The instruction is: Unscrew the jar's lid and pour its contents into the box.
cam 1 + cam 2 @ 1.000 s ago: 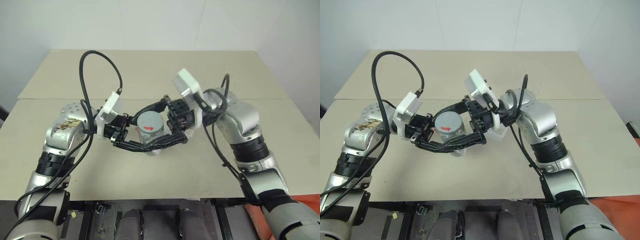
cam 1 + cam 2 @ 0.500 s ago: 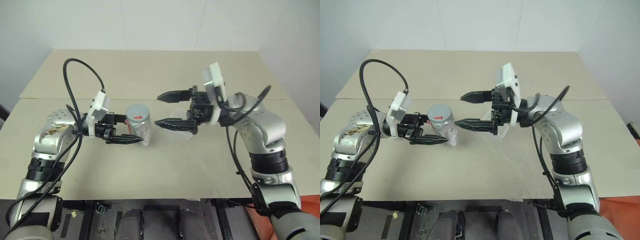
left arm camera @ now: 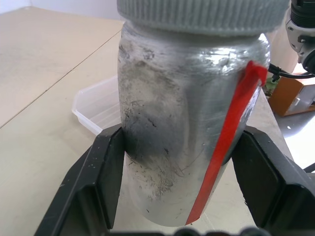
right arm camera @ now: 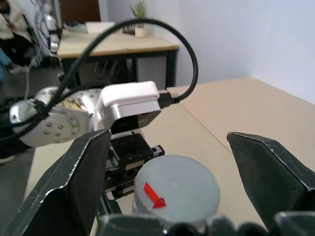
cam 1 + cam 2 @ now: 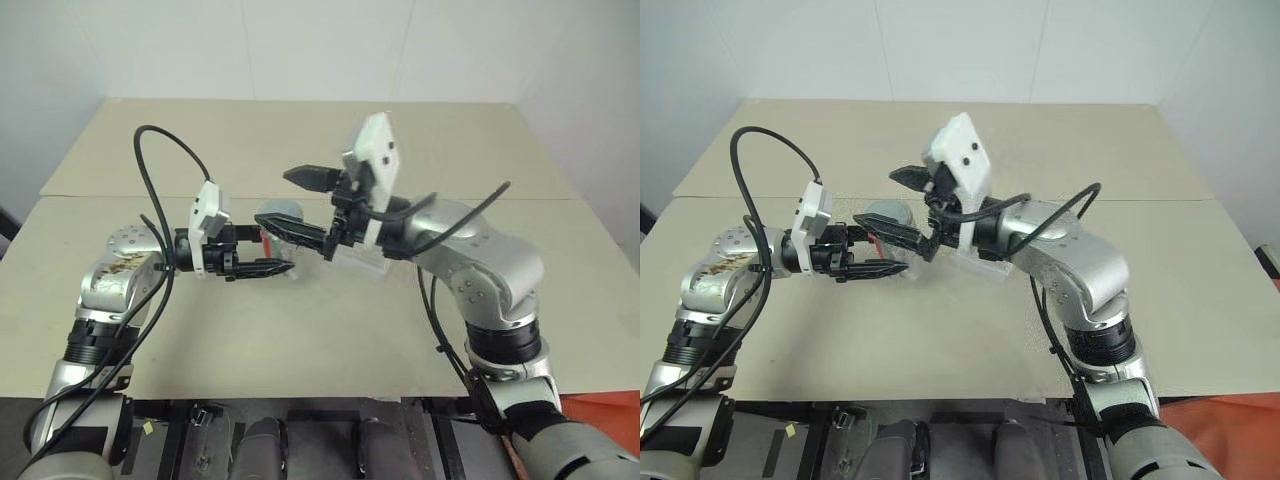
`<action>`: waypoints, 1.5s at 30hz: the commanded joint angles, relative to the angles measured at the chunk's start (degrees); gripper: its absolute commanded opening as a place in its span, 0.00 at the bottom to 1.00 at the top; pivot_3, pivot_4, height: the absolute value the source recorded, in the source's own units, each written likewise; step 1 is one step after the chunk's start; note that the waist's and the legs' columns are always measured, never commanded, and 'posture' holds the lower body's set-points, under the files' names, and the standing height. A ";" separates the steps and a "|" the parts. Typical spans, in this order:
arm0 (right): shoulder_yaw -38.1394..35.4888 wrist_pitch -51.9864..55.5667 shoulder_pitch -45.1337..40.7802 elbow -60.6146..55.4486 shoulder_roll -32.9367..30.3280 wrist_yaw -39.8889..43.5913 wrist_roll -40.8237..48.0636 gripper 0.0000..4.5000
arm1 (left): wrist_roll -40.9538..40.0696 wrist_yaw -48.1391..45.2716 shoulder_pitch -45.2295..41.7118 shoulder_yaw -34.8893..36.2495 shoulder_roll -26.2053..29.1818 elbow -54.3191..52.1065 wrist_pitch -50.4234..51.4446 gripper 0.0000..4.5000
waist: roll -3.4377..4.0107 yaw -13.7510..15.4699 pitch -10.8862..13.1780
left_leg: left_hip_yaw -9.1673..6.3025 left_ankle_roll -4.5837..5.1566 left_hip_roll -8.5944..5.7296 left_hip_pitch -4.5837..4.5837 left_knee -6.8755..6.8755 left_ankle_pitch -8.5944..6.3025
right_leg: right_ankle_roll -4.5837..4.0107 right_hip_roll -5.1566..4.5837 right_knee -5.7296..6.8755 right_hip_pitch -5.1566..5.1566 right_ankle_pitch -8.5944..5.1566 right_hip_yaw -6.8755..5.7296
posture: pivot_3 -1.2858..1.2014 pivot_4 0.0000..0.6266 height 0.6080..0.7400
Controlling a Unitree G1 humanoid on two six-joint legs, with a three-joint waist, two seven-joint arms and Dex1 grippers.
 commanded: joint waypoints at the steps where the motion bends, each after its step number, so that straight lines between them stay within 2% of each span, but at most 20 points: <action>1: 1.99 -0.01 -1.53 -1.03 0.11 -2.25 -3.08 0.98 | -0.08 -0.05 -1.68 0.47 -0.04 -1.00 -0.48 0.66 | 0.00 -0.04 0.00 | 0.00 0.00 0.00 0.00 0.00 0.00 | 0.00 0.00 0.00 0.00 0.00 0.00 | 0.52 0.24 1.00; 15: 1.31 1.43 0.74 -2.14 -1.70 -2.18 -3.92 0.98 | -0.31 -0.02 -1.17 1.26 0.70 -1.47 -0.45 0.66 | 0.00 -0.10 0.00 | 0.00 0.00 0.00 0.00 0.00 0.00 | 0.00 0.01 -0.01 -0.01 0.00 0.00 | 0.52 0.24 1.00; 28: -4.86 2.16 3.92 -6.66 -6.51 -0.63 1.05 0.98 | -0.54 -0.33 -0.60 1.61 1.77 -1.53 -0.65 0.66 | 0.00 -0.10 0.00 | -0.01 0.01 0.01 0.00 -0.01 0.00 | 0.00 0.01 -0.02 0.00 0.00 0.01 | 0.52 0.24 1.00; 36: -5.27 1.63 5.64 -8.00 -8.82 0.67 2.64 0.98 | -0.83 0.01 -0.62 1.78 1.43 -1.77 -0.61 0.66 | 0.00 -0.16 0.00 | 0.00 0.01 0.00 0.00 0.00 0.00 | 0.00 0.01 -0.03 0.00 0.00 0.01 | 0.52 0.24 1.00; 40: -6.79 1.72 4.04 -8.37 -7.61 1.19 6.00 0.98 | -1.09 1.12 -0.24 2.10 0.66 -2.14 -0.65 0.66 | 0.00 -0.15 0.00 | -0.01 0.01 0.00 0.00 -0.01 0.00 | 0.00 0.01 -0.04 0.00 0.00 0.01 | 0.52 0.24 1.00; 45: -4.42 1.41 1.82 -7.00 -5.16 -0.13 5.65 0.98 | -1.20 2.18 0.13 1.93 -0.40 -2.79 -0.51 0.66 | 0.00 -0.14 0.00 | -0.04 0.00 0.01 0.00 -0.01 0.00 | 0.00 0.01 -0.01 -0.01 0.00 0.02 | 0.52 0.24 1.00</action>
